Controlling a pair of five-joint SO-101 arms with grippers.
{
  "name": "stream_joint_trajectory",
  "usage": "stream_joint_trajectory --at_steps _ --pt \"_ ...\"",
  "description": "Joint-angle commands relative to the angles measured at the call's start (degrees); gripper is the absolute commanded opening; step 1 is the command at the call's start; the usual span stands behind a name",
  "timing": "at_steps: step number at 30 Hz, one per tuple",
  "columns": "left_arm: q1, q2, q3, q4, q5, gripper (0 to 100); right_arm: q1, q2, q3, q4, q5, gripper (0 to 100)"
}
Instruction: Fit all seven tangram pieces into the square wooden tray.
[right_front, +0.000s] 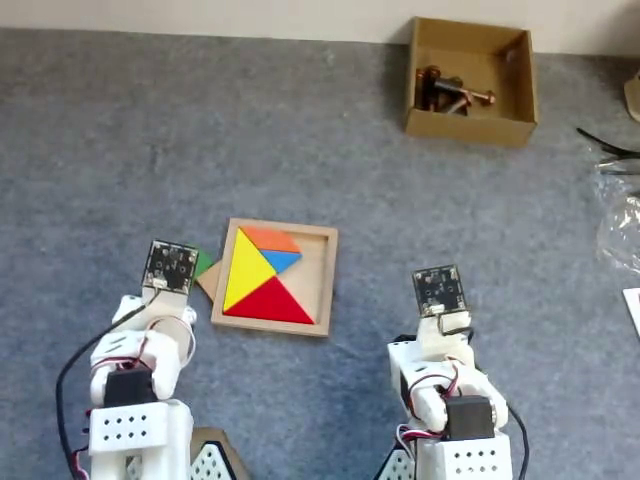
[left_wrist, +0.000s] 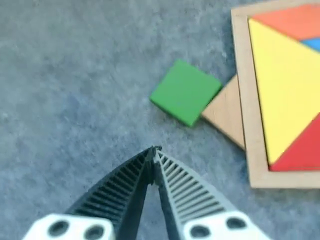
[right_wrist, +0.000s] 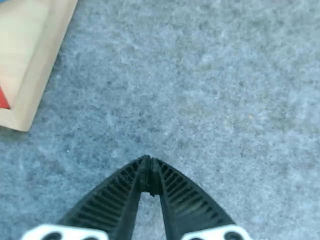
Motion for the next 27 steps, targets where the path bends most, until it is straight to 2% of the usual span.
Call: stream_joint_trajectory --at_steps 1,9,14,27 --pt "1.2 -0.8 1.0 -1.0 -0.3 1 -0.6 -0.5 6.7 -1.0 -0.4 0.5" --pt "2.8 -0.8 1.6 -0.8 -0.3 1 -0.6 -0.5 6.7 -1.0 -0.4 0.5" --pt "4.9 -0.8 1.6 3.3 -0.3 1 -0.6 -0.5 6.7 -1.0 -0.4 0.5" --pt "4.9 -0.8 1.6 3.3 -0.4 1 -0.6 -0.5 6.7 -1.0 -0.4 0.5"
